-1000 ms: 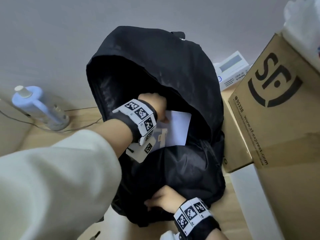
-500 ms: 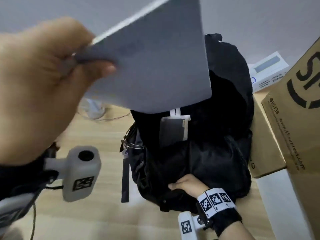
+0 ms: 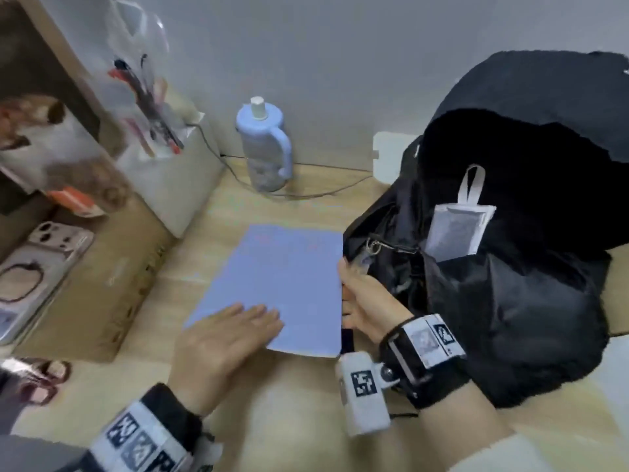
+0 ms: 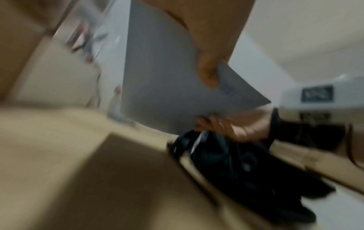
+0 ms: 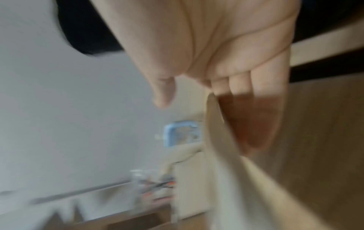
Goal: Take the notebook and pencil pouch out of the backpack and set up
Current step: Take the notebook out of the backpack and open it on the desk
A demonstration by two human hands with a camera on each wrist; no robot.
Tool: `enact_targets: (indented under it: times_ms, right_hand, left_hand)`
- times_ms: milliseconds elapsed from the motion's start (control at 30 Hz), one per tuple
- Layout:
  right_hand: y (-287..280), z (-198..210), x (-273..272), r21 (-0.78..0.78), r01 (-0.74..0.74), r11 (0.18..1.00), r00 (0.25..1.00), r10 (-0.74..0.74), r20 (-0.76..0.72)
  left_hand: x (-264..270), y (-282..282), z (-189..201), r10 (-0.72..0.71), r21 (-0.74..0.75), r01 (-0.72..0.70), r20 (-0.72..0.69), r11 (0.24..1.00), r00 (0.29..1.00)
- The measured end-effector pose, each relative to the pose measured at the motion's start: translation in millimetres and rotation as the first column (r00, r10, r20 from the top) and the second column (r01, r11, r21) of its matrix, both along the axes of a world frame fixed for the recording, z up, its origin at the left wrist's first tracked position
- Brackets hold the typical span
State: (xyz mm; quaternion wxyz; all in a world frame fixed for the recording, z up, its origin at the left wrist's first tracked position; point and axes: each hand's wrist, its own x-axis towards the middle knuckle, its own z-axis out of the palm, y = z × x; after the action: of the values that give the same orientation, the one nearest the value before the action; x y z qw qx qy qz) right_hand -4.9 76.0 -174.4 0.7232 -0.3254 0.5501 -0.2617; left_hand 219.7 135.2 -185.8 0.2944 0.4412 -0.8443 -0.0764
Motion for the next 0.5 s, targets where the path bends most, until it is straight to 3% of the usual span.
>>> enact_targets:
  times_ms: [100,133,233,300,400,500]
  right_hand:
    - [9.5,-57.6,36.2,-0.027,-0.058,0.998,0.961,0.048,-0.273]
    - [16.4,-72.0,43.4,-0.068,-0.074,0.995,0.932,0.045,-0.36]
    - [32.5,-89.4,59.3,-0.108,-0.017,0.994,0.857,-0.041,-0.514]
    - [35.0,-94.5,63.0,-0.091,0.003,0.996,0.842,-0.052,-0.537]
    - [36.0,-92.1,65.1,-0.088,0.015,0.996,0.829,-0.062,-0.555]
    - [42.8,-85.4,66.6,-0.105,0.032,0.994,0.819,-0.086,-0.567]
  left_hand:
    - [18.5,10.6,-51.9,-0.075,0.258,0.055,0.066,0.965,0.995]
    - [24.3,11.2,-70.8,-0.103,0.26,0.078,0.084,0.962,0.991]
    - [33.0,6.7,-87.7,-0.197,0.464,0.073,0.225,0.883,0.954]
    - [33.3,0.5,-90.5,-0.176,0.54,-0.077,0.401,0.838,0.899]
    - [31.7,-6.3,-88.3,-0.163,0.694,-0.226,0.447,0.684,0.88]
    - [34.1,-9.8,-91.4,-0.177,0.703,-0.232,0.457,0.672,0.872]
